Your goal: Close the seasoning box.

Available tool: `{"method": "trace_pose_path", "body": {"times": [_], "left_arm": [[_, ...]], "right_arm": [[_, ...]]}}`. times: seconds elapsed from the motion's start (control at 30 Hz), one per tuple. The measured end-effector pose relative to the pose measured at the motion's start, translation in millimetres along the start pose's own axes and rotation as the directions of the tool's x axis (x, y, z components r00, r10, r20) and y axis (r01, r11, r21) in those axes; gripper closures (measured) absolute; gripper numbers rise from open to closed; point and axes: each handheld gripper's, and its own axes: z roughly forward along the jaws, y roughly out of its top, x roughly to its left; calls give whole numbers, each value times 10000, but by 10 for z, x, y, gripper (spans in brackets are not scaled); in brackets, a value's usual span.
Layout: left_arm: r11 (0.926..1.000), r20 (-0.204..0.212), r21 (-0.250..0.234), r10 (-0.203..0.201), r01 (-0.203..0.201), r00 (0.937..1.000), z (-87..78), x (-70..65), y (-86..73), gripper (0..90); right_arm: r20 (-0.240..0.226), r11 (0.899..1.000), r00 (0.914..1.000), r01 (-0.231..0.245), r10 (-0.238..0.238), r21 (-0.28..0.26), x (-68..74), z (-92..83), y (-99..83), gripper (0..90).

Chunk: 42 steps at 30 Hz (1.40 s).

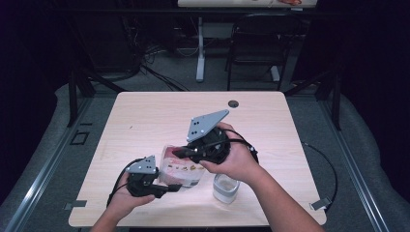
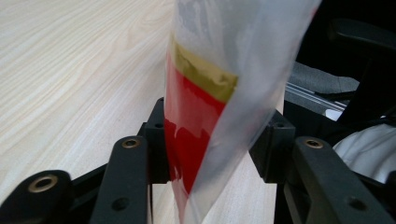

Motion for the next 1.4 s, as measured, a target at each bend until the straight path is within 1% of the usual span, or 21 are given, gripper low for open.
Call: {"method": "trace_pose_path", "body": {"times": [0.07, 0.23, 0.53, 0.77, 0.83, 0.87, 0.9, 1.0, 1.03, 1.2, 1.23, 1.3, 1.33, 1.4], "left_arm": [[9999, -63, -112, -15, 14, 10000, -5, -2, -3, 599], [9999, -126, -132, -21, 19, 9999, -28, 1, -5, 631], [9999, -22, -131, -100, 99, 9999, -58, 3, -11, 648], [10000, 211, -27, -78, 79, 9997, -69, 3, -25, 656], [9999, 270, 15, -114, 113, 9996, -78, 6, -27, 657], [9999, 235, 24, -108, 107, 9997, -81, 3, -27, 658], [9999, 317, -8, -153, 154, 9994, -82, 7, -31, 658], [9998, 269, -16, -209, 209, 9994, -98, 14, -38, 659], [9995, 245, -47, -295, 297, 9993, -102, 19, -42, 659], [9995, 137, 169, -255, 253, 9996, -144, 25, -59, 659], [9993, 118, 204, -315, 313, 9994, -151, 20, -65, 659], [9991, 54, 302, -305, 303, 9995, -165, 14, -71, 660], [9988, 107, 353, -329, 325, 9994, -171, 16, -77, 660], [9984, 64, 455, -337, 333, 9994, -172, 16, -88, 660]], "right_arm": [[-19, 10000, 10000, -57, 57, 34, -10, -14, -11, 889], [-11, 9999, 9999, -133, 133, 52, -25, -31, -26, 888], [-8, 9999, 9999, -121, 121, 22, -27, -44, -25, 869], [-85, 9996, 9996, -273, 273, 28, -22, -57, -38, 827], [-42, 9995, 9995, -310, 310, 36, -31, -70, -50, 806], [2, 9994, 9994, -357, 357, -21, -38, -81, -61, 796], [24, 9992, 9992, -388, 388, -19, -42, -91, -66, 787], [106, 9991, 9990, -429, 429, -25, -55, -125, -92, 778], [198, 9991, 9989, -417, 417, 21, -57, -143, -105, 766], [467, 9984, 9974, -537, 545, -175, -77, -246, -177, 728], [478, 9981, 9971, -582, 592, -219, -82, -266, -194, 727], [548, 9979, 9967, -592, 605, -244, -83, -294, -231, 730], [575, 9983, 9968, -552, 561, -178, -83, -306, -244, 733], [648, 9982, 9963, -562, 573, -184, -74, -325, -286, 735]]}}
